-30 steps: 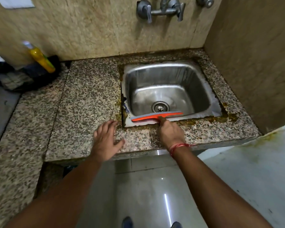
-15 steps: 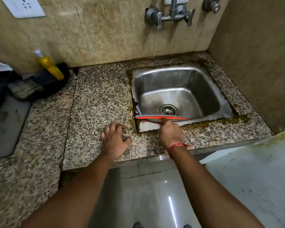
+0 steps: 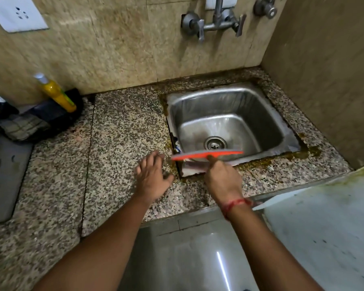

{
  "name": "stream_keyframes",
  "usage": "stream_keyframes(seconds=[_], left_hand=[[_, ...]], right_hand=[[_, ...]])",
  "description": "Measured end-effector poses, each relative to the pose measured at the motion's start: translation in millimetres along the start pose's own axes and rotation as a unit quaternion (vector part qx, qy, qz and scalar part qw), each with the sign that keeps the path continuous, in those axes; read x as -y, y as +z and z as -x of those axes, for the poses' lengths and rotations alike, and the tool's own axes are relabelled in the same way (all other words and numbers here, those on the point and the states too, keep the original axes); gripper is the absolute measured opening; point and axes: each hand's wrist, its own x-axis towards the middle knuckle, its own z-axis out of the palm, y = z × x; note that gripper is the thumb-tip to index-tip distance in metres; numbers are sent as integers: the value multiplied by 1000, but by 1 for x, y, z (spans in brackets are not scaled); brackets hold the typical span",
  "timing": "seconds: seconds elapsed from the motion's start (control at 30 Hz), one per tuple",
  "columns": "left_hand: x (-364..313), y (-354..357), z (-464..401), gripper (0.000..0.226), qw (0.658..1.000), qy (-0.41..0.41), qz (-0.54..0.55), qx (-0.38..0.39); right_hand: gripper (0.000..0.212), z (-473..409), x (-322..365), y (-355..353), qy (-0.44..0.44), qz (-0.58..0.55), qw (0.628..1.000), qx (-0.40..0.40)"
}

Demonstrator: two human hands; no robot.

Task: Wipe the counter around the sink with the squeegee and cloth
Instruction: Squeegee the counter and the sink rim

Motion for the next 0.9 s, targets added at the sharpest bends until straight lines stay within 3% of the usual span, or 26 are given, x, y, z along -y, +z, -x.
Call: stream_keyframes(seconds=[0.27, 0.33, 0.4, 0.47, 0.53, 0.63, 0.73, 0.9], left_hand=[[2, 3, -7, 112, 993, -32, 44, 105], [10, -10, -6, 120, 972, -50, 192, 124], [23, -28, -7, 120, 926, -57, 356, 112], [39, -41, -7, 107, 915, -65, 395, 52], [49, -49, -5, 93, 932, -82, 353, 9], [67, -46, 3, 75, 974, -102, 205, -7], [77, -37, 15, 52, 986, -96, 129, -33], [73, -29, 27, 58, 989, -102, 105, -31]], right_hand=[[43, -39, 11, 13, 40, -35, 998, 30], [43, -30, 15, 6, -13, -29, 999, 0], [46, 3, 17, -2, -75, -12, 997, 4], [49, 39, 18, -6, -106, 18, 993, 49], [52, 53, 15, -4, -131, 46, 988, 65], [55, 30, 15, 4, -188, 91, 975, 75], [50, -11, 19, 12, -246, 102, 962, 54], [53, -64, 34, 19, -348, 127, 922, 110]])
